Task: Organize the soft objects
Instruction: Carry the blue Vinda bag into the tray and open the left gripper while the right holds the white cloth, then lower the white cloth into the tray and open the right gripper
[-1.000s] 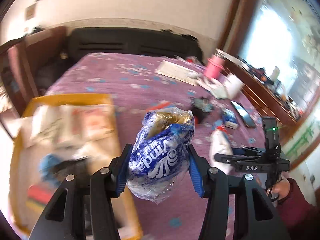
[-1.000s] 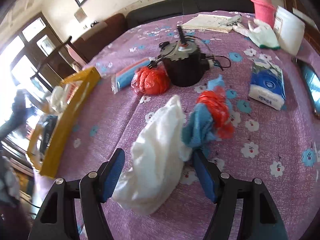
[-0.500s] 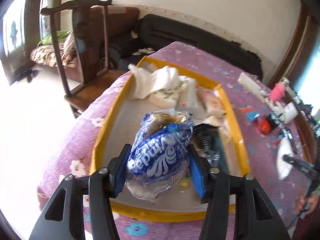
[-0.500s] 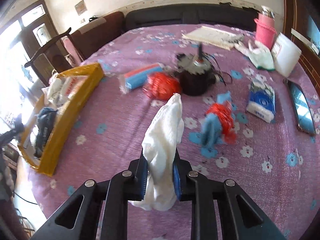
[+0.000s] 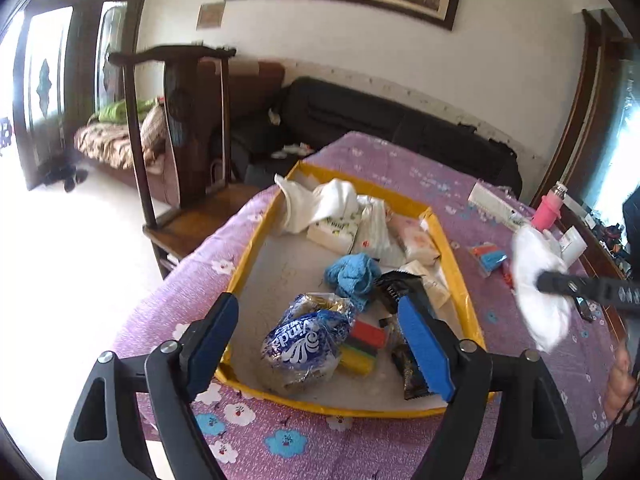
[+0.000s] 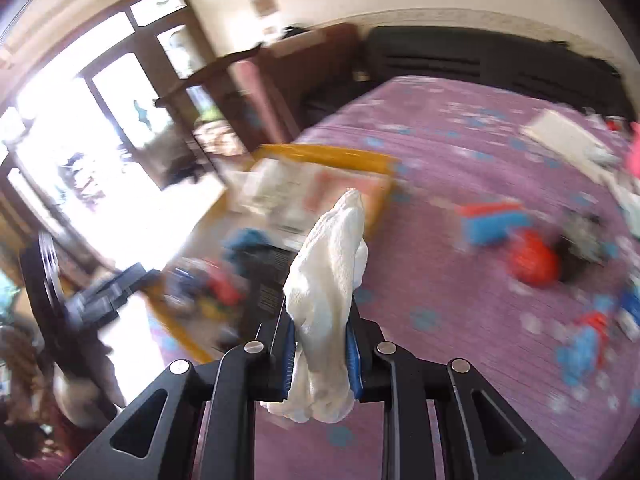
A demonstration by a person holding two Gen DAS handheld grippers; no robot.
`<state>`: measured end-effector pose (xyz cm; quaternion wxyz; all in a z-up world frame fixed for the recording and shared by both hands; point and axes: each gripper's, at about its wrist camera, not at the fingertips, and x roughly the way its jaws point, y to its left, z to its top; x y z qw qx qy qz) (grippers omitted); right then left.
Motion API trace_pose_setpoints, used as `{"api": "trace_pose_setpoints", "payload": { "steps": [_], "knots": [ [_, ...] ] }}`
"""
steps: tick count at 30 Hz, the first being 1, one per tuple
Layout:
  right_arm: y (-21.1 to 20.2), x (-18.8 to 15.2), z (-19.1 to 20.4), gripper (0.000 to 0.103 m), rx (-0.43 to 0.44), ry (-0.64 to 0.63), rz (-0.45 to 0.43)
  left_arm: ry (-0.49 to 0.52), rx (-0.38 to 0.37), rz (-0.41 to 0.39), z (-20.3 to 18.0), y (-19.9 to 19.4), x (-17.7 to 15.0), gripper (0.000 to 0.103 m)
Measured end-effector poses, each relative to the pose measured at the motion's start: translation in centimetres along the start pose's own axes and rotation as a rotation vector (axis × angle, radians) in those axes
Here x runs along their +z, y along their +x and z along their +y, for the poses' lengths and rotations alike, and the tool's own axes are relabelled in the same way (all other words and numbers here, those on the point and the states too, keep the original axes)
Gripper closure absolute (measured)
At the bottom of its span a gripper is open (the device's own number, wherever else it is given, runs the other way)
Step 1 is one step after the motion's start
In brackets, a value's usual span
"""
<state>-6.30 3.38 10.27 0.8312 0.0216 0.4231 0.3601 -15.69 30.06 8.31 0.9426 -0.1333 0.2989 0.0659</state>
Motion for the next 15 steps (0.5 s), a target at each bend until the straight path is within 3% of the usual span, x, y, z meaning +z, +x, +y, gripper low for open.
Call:
{"api": "trace_pose_setpoints", "payload": {
  "steps": [2, 7, 15],
  "knots": [
    [1.9, 1.6, 2.1, 0.080, 0.055, -0.009, 0.018, -0.003, -0.027, -0.024, 0.4, -0.9, -0.4, 0.020],
    [8.7, 5.5, 7.4, 0.080, 0.136, -0.041, 0.095, -0.085, -0.094, 0.011, 3.5, -1.1, -1.2, 0.019],
    [17.8, 8.9, 11.3, 0.079, 0.115, -0.040, 0.157, -0.163, -0.104, 0.032, 8.1, -1.2, -2.0, 0.019]
  ]
}}
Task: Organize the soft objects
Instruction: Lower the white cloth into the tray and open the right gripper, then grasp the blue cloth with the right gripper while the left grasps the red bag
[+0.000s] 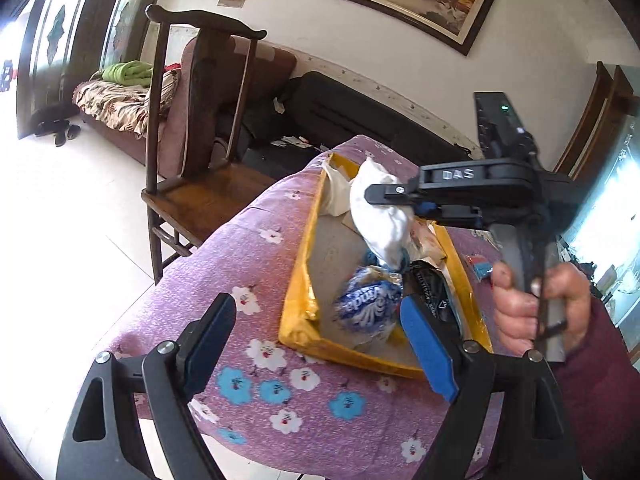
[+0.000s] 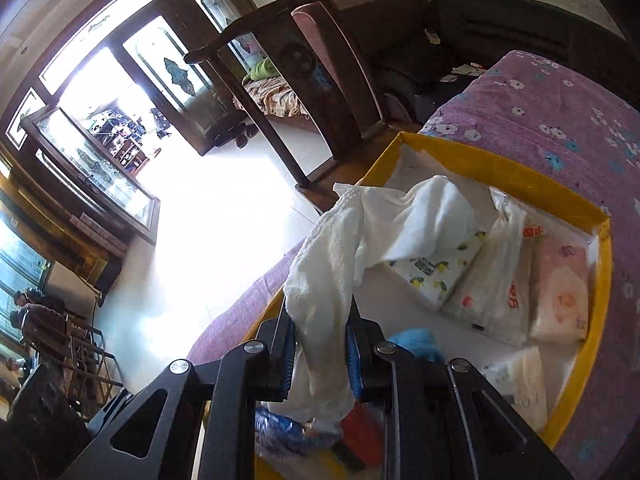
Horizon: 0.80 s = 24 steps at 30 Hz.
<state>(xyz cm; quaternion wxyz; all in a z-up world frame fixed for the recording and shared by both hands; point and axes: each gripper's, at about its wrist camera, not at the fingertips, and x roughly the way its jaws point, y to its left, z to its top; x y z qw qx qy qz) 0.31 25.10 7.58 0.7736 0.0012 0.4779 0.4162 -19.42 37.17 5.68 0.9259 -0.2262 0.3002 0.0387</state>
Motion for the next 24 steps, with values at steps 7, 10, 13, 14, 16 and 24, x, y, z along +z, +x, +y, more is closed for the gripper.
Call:
{"api": "trace_pose_setpoints", "payload": {
  "steps": [7, 10, 13, 14, 16, 24],
  "knots": [
    [0.0, 0.0, -2.3, 0.043, -0.023, 0.067, -0.017, -0.035, -0.016, 0.001, 0.8, 0.4, 0.0, 0.019],
    [-3.7, -1.4, -3.8, 0.036, -0.040, 0.075, -0.074, -0.051, -0.032, 0.000, 0.6, 0.3, 0.0, 0.019],
    [-7.6, -4.1, -6.5, 0.031, -0.078, 0.102, -0.123, -0.037, -0.044, -0.006, -0.2, 0.1, 0.1, 0.019],
    [-8.8, -5.1, -7.6, 0.031, -0.103, 0.113, -0.135, -0.029, -0.048, -0.007, -0.7, 0.0, 0.2, 0.019],
    [-11.2, -7.5, -10.1, 0.031, -0.172, 0.144, -0.158, -0.022, -0.060, -0.012, -1.8, -0.1, 0.1, 0.018],
    [-21.4, -19.1, -21.5, 0.031, -0.295, 0.432, -0.249, 0.065, -0.127, 0.070, -8.7, 2.2, -0.7, 0.016]
  ]
}}
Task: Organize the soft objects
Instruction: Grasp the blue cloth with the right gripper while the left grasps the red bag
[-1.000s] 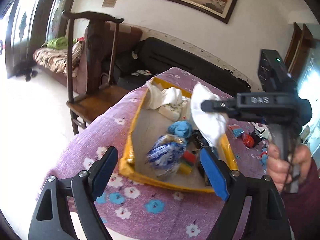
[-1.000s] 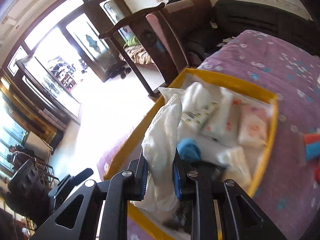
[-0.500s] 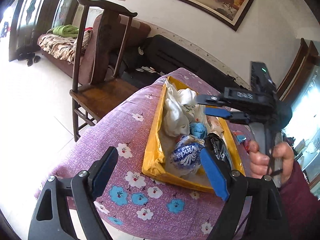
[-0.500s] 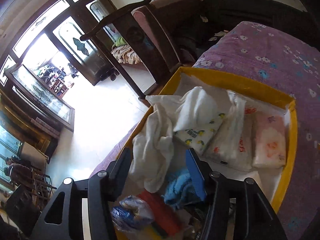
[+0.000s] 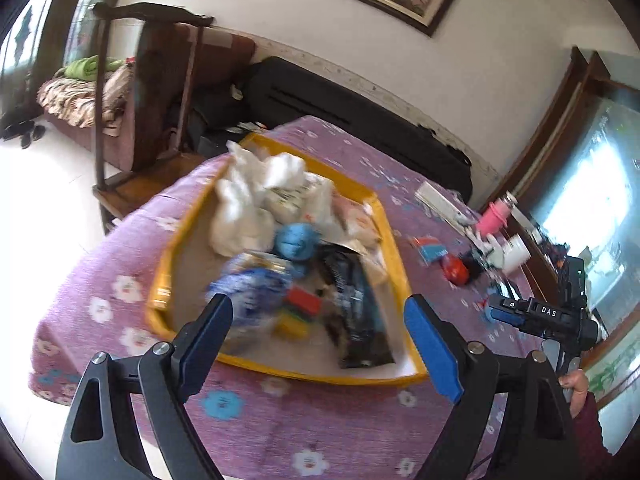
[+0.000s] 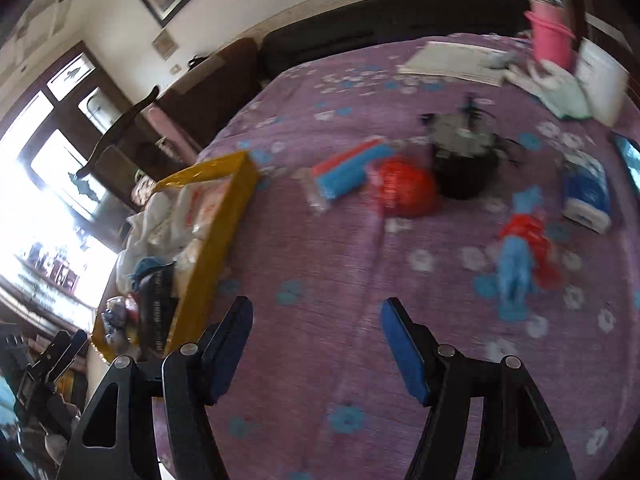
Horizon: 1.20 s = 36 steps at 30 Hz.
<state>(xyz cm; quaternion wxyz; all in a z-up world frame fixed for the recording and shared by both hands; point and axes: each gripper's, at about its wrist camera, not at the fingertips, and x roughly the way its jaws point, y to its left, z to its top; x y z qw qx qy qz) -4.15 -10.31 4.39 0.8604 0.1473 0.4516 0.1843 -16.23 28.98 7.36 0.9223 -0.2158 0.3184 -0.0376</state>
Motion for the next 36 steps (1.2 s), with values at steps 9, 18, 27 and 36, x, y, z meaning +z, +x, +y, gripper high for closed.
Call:
{"api": "trace_pose_setpoints", "payload": {
  "steps": [9, 18, 27, 36],
  "knots": [
    [-4.4, -1.8, -10.4, 0.031, -0.027, 0.207, -0.078, 0.147, -0.104, 0.116, -9.6, 3.5, -2.2, 0.016],
    [-0.7, 3.0, -10.3, 0.030, -0.125, 0.102, -0.060, 0.277, -0.091, 0.203, -15.7, 6.9, -2.7, 0.016],
    [2.3, 3.5, -10.0, 0.038, -0.162, 0.005, -0.070, 0.332, -0.092, 0.300, -21.8, 16.3, 1.1, 0.016],
    [1.0, 3.6, -11.2, 0.062, -0.222, 0.042, -0.096, 0.272, -0.065, 0.416, -24.3, 29.3, 1.1, 0.016]
  ]
}}
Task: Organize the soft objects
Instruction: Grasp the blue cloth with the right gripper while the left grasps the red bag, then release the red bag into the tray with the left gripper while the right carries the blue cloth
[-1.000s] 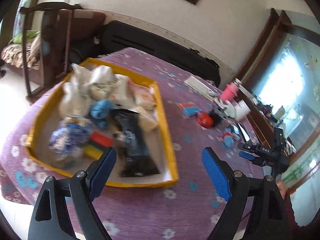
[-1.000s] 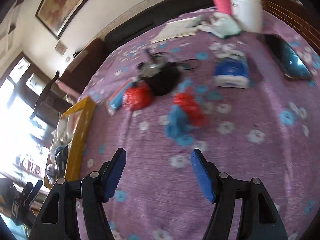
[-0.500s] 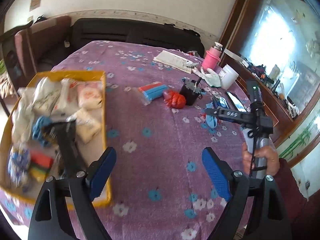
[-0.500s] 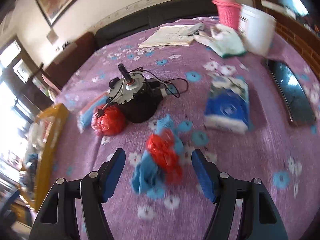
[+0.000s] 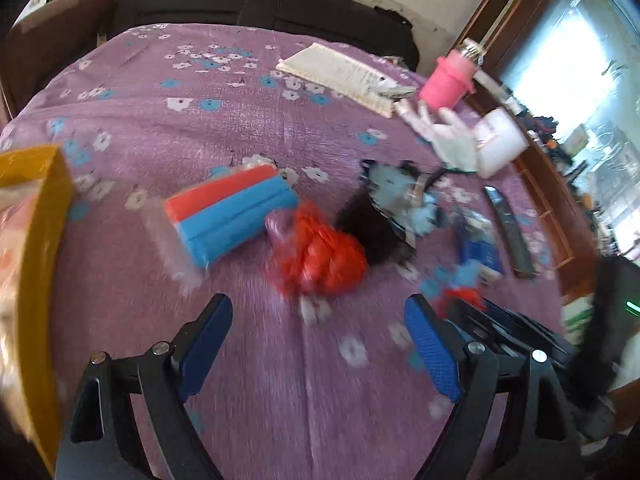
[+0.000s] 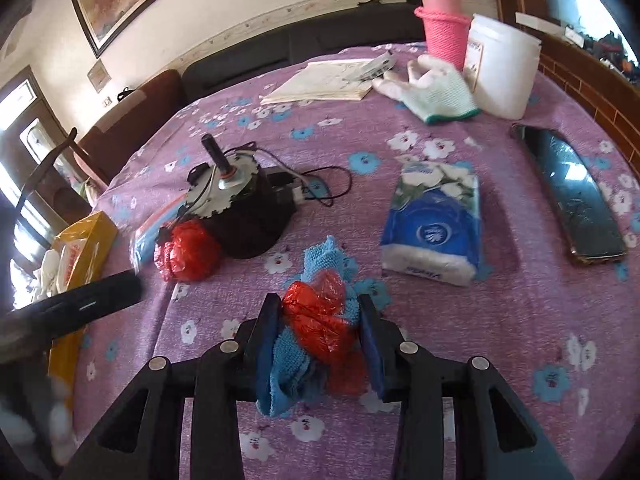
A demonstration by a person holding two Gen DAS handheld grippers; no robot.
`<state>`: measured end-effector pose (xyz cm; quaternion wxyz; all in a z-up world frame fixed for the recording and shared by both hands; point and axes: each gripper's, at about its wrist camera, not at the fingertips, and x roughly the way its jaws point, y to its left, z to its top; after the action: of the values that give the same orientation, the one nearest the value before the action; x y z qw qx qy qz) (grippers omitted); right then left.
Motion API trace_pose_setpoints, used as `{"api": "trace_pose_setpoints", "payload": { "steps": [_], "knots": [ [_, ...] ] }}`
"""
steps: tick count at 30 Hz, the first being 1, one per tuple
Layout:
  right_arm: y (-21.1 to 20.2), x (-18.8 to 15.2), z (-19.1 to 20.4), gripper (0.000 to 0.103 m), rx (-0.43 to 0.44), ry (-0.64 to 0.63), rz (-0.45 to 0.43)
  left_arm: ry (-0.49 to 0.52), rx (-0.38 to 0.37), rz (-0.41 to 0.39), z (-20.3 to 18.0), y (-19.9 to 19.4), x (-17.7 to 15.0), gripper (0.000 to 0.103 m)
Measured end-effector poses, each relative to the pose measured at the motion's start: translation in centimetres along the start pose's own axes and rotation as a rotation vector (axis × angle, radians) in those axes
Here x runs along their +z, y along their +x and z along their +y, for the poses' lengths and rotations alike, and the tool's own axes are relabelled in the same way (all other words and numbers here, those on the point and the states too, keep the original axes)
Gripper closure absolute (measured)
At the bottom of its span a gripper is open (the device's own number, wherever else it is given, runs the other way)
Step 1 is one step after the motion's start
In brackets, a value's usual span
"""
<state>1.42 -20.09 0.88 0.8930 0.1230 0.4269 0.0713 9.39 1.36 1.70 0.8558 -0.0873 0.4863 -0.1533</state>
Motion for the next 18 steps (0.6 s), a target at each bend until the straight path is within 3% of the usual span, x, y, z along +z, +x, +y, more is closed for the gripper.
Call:
{"api": "trace_pose_setpoints", "payload": {
  "steps": [5, 8, 9, 10, 11, 18],
  "knots": [
    [0.6, 0.1, -0.3, 0.060, 0.049, 0.033, 0.039, 0.051, 0.044, -0.022, -0.4, 2.3, 1.1, 0.016],
    [0.6, 0.2, -0.6, 0.060, 0.071, 0.053, 0.042, 0.083, 0.055, -0.026, -0.6, 3.2, 1.6, 0.022],
    [0.6, 0.2, -0.7, 0.060, 0.075, 0.059, 0.042, 0.101, 0.063, -0.034, -0.9, 3.3, 1.7, 0.028],
    [0.6, 0.2, -0.8, 0.060, 0.078, 0.063, 0.043, 0.133, 0.065, -0.040, -1.3, 3.4, 1.6, 0.048],
    [0.7, 0.2, -0.8, 0.060, 0.080, 0.065, 0.043, 0.158, 0.066, -0.044, -1.6, 3.4, 1.6, 0.056],
    [0.6, 0.1, -0.8, 0.060, 0.079, 0.061, 0.042, 0.162, 0.025, -0.058, -2.0, 1.3, 0.5, 0.057]
  ]
}}
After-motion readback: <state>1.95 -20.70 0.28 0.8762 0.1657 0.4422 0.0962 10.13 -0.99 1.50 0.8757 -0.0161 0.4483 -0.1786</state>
